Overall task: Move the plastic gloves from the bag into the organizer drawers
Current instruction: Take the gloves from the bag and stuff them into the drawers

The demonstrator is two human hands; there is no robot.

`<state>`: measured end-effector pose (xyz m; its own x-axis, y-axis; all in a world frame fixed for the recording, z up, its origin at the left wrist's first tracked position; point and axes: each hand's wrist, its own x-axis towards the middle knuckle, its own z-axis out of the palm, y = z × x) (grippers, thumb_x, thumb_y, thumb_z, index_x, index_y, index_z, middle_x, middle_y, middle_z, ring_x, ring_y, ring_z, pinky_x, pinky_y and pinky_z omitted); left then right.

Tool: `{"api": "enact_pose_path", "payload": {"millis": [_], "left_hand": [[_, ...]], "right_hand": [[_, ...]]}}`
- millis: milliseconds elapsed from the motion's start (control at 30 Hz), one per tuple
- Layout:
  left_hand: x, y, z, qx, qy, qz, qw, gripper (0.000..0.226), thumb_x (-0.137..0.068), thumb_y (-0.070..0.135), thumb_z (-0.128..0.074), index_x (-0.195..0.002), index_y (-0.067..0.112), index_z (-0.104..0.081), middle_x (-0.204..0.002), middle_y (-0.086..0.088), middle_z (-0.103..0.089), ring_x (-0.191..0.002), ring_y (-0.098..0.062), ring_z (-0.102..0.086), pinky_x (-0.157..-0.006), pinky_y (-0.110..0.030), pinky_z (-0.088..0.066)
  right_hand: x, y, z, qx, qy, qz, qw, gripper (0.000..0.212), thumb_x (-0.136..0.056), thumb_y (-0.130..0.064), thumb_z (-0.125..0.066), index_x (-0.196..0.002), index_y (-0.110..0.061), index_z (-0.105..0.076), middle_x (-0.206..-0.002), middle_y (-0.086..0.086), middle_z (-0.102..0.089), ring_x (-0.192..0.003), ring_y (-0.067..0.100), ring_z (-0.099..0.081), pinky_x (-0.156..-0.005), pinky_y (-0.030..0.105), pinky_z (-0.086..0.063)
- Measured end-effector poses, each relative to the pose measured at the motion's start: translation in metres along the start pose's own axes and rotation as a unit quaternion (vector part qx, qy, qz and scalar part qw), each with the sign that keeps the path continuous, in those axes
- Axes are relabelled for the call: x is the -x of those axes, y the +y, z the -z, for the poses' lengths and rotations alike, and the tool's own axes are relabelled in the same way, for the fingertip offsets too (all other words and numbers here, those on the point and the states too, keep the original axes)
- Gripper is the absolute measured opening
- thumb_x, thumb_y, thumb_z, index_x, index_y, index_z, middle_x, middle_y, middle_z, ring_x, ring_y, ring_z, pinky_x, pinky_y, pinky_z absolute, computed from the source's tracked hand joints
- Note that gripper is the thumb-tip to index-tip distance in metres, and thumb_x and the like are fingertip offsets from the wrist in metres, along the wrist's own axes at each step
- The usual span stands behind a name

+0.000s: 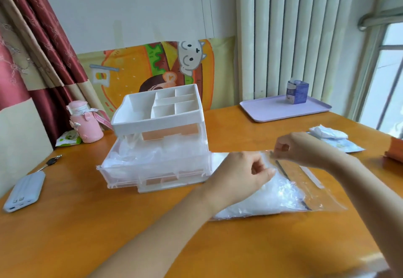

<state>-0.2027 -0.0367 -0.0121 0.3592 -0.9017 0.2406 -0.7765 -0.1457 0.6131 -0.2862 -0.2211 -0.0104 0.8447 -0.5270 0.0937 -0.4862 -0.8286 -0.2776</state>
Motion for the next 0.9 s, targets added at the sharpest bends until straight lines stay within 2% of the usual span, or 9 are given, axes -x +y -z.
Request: {"api": "enact_pose_path", "payload": {"millis": [133,200,300,400,500,567,667,733,900], "left_hand": [[-0.022,-0.028,-0.04,-0.053,-0.064,0.044,0.996,0.035,-0.092,0.038,-0.059,-0.122,0.018,-0.058,-0.132,0.002,-0.053,-0.122,-0.012,-0.048,-0.1,-0.022,-0.036],[-0.029,-0.044,-0.052,-0.099,-0.073,0.066,0.99,0.058,-0.093,0.046,-0.055,-0.143,0.018,-0.04,-0.151,0.0,-0.034,-0.14,-0.015,-0.03,-0.113,-0.028,-0.022],[-0.036,-0.065,-0.069,-0.157,-0.111,0.131,0.973,0.082,-0.09,0.064,-0.044,-0.154,0.023,-0.012,-0.162,-0.003,-0.002,-0.149,-0.022,0.004,-0.118,-0.047,0.002],[-0.038,-0.08,-0.08,-0.195,-0.128,0.167,0.958,0.089,-0.087,0.075,-0.031,-0.155,0.026,-0.002,-0.162,-0.002,0.008,-0.148,-0.025,0.014,-0.115,-0.051,0.012],[-0.04,-0.088,-0.084,-0.184,-0.122,0.163,0.961,0.088,-0.086,0.077,-0.025,-0.155,0.027,-0.002,-0.162,0.0,0.008,-0.147,-0.023,0.016,-0.115,-0.051,0.014],[-0.04,-0.091,-0.084,-0.175,-0.118,0.158,0.965,0.085,-0.087,0.076,-0.023,-0.155,0.028,-0.001,-0.162,0.001,0.009,-0.147,-0.022,0.016,-0.115,-0.05,0.014],[-0.038,-0.094,-0.085,-0.163,-0.106,0.153,0.969,0.08,-0.09,0.073,-0.02,-0.155,0.03,0.0,-0.162,0.002,0.009,-0.147,-0.02,0.016,-0.116,-0.048,0.014],[-0.038,-0.096,-0.087,-0.164,-0.104,0.152,0.969,0.079,-0.09,0.072,-0.019,-0.155,0.03,0.0,-0.162,0.002,0.009,-0.147,-0.02,0.016,-0.116,-0.047,0.014],[-0.04,-0.098,-0.088,-0.172,-0.106,0.149,0.968,0.078,-0.092,0.07,-0.019,-0.155,0.028,-0.002,-0.162,0.002,0.008,-0.148,-0.02,0.015,-0.117,-0.047,0.013]], "right_hand": [[-0.007,0.044,-0.037,0.046,0.016,-0.11,0.993,0.016,-0.09,-0.016,-0.049,-0.083,-0.014,-0.063,-0.091,0.007,-0.068,-0.078,0.021,-0.056,-0.059,0.026,-0.039],[-0.008,0.053,-0.048,0.005,-0.008,-0.155,0.988,0.027,-0.095,-0.026,-0.05,-0.077,-0.01,-0.063,-0.08,0.006,-0.064,-0.071,0.021,-0.051,-0.054,0.025,-0.034],[-0.003,0.051,-0.059,-0.158,-0.052,-0.185,0.969,0.052,-0.089,-0.055,-0.055,-0.067,-0.008,-0.061,-0.061,0.003,-0.046,-0.055,0.017,-0.039,-0.05,0.027,-0.026],[-0.003,0.054,-0.067,-0.258,-0.025,-0.158,0.953,0.039,-0.085,-0.044,-0.066,-0.069,-0.009,-0.059,-0.063,0.004,-0.047,-0.055,0.016,-0.039,-0.052,0.028,-0.026],[-0.001,0.054,-0.061,-0.446,-0.025,-0.102,0.889,0.022,-0.092,-0.018,-0.055,-0.08,-0.009,-0.071,-0.083,0.0,-0.071,-0.076,0.016,-0.061,-0.072,0.028,-0.043],[0.002,0.054,-0.055,-0.503,-0.063,-0.058,0.86,0.034,-0.094,-0.005,-0.041,-0.091,-0.009,-0.075,-0.101,-0.002,-0.074,-0.103,0.013,-0.064,-0.094,0.029,-0.044],[0.007,0.057,-0.053,-0.484,-0.124,-0.001,0.866,0.045,-0.094,0.007,-0.034,-0.093,-0.009,-0.076,-0.111,-0.003,-0.071,-0.113,0.007,-0.061,-0.098,0.025,-0.042],[0.009,0.059,-0.055,-0.472,-0.149,-0.001,0.869,0.032,-0.097,0.001,-0.044,-0.107,-0.014,-0.071,-0.113,-0.004,-0.07,-0.107,0.01,-0.065,-0.09,0.022,-0.05],[0.005,0.054,-0.066,-0.271,-0.079,-0.06,0.957,0.036,-0.075,-0.024,-0.08,-0.106,-0.032,-0.064,-0.102,-0.016,-0.064,-0.087,0.004,-0.061,-0.067,0.011,-0.045]]}}
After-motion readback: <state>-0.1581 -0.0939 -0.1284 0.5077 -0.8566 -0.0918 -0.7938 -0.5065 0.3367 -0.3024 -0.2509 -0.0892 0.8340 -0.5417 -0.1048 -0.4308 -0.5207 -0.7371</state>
